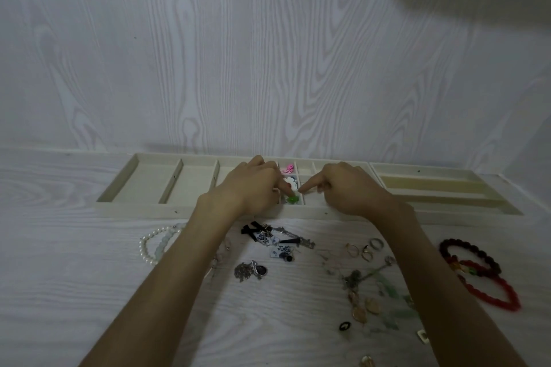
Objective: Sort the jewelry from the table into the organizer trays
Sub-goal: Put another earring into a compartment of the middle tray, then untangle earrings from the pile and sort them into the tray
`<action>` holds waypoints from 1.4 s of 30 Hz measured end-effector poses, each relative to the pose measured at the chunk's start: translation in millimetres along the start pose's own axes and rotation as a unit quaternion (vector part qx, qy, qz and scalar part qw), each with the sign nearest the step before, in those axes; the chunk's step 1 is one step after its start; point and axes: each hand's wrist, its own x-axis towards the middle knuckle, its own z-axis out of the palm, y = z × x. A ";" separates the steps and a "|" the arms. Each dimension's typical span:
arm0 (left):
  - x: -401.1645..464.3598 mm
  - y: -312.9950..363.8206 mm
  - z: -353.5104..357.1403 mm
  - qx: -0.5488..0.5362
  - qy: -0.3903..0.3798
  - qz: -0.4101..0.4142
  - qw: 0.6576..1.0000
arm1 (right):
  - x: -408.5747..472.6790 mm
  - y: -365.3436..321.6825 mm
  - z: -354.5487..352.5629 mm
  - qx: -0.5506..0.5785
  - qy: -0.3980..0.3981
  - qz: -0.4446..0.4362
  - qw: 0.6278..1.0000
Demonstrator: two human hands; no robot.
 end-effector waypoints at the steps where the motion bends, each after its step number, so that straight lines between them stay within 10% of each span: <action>1: 0.0 -0.7 0.3 -0.001 0.000 -0.002 1.000 | 0.7 -1.4 2.0 -0.002 -0.004 -0.002 1.000; 20: -30.9 5.2 -32.8 -0.024 0.099 -0.017 0.995 | -49.0 9.4 -29.7 0.073 -0.071 -0.034 0.994; 32: -105.1 71.6 12.6 -0.099 -0.056 0.067 0.991 | -162.5 34.8 -11.5 0.034 -0.065 -0.004 0.997; 42: -111.2 92.4 47.2 -0.125 -0.044 0.089 0.987 | -207.9 30.5 16.9 0.103 -0.020 -0.031 0.994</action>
